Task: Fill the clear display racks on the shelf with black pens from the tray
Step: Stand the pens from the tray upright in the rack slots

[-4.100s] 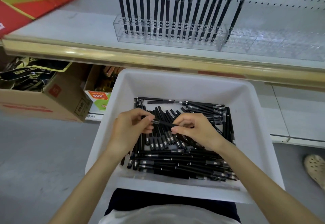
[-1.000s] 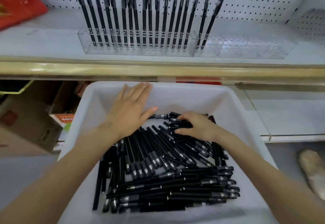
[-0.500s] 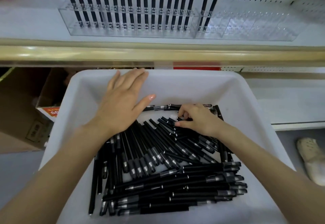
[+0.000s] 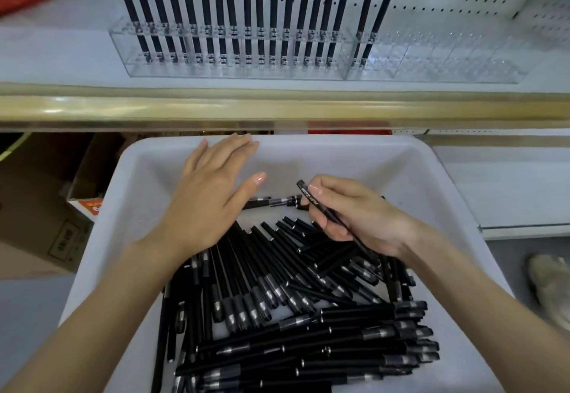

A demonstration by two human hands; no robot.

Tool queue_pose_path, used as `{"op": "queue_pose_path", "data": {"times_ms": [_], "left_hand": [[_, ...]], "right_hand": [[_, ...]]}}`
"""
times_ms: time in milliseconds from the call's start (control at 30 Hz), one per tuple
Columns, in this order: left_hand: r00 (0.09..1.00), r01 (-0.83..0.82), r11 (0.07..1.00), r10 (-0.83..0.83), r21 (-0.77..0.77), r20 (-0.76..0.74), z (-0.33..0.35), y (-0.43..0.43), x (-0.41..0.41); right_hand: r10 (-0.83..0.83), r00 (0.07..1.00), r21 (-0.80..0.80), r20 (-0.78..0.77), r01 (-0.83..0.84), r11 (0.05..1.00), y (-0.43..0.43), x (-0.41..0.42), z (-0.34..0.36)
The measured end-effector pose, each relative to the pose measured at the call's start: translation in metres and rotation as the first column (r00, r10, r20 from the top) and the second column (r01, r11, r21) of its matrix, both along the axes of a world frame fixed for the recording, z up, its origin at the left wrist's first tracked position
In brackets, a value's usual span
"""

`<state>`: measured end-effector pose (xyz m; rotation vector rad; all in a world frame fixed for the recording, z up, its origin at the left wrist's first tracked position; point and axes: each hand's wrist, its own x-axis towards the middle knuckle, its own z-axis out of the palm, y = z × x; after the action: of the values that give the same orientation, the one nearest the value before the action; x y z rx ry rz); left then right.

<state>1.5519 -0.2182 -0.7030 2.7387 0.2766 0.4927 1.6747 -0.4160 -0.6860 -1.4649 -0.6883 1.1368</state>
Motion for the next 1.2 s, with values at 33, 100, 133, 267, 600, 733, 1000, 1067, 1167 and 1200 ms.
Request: {"op": "queue_pose_path", "data": {"times_ms": [33,100,133,267,600,733,1000,1067,1167,1200], "left_hand": [[1.0,0.003,1.0,-0.003,-0.014,0.002,0.0,0.0,0.0],[1.0,0.017,0.999,-0.018,-0.049,-0.004,0.001,0.001,0.0],[1.0,0.024,0.997,-0.025,-0.069,-0.014,0.002,0.002,0.001],[0.996,0.044,0.996,-0.05,-0.078,-0.079,0.012,0.004,0.005],[0.985,0.158,0.986,-0.153,0.058,-0.081,0.077,-0.038,0.055],[0.981,0.191,0.971,-0.185,0.145,-0.049,0.107,-0.052,0.105],[0.977,0.19,0.939,-0.154,0.287,-0.145,0.127,-0.051,0.163],[0.973,0.193,0.941,-0.146,0.279,-0.18,0.126,-0.05,0.165],[0.967,0.195,0.94,-0.136,0.28,-0.217,0.122,-0.048,0.166],[0.963,0.197,0.941,-0.134,0.276,-0.233,0.122,-0.048,0.166]], "right_hand": [[-0.011,0.999,0.031,-0.048,0.012,0.999,0.0,-0.003,0.004],[-0.039,0.997,0.084,-0.074,0.045,0.995,-0.002,-0.006,0.011],[-0.059,0.996,0.11,-0.062,0.065,0.992,-0.004,-0.006,0.016],[-0.159,0.987,0.218,-0.001,0.155,0.964,-0.012,-0.002,0.035],[-0.411,0.866,0.293,0.284,0.33,0.897,-0.039,0.057,0.105],[-0.461,0.8,0.344,0.384,0.34,0.876,-0.039,0.097,0.144],[-0.487,0.728,0.331,0.483,0.363,0.871,-0.027,0.174,0.196],[-0.462,0.7,0.304,0.544,0.349,0.886,-0.018,0.186,0.193],[-0.44,0.654,0.283,0.615,0.338,0.898,-0.003,0.198,0.186],[-0.452,0.643,0.292,0.618,0.346,0.892,0.002,0.2,0.184]]}}
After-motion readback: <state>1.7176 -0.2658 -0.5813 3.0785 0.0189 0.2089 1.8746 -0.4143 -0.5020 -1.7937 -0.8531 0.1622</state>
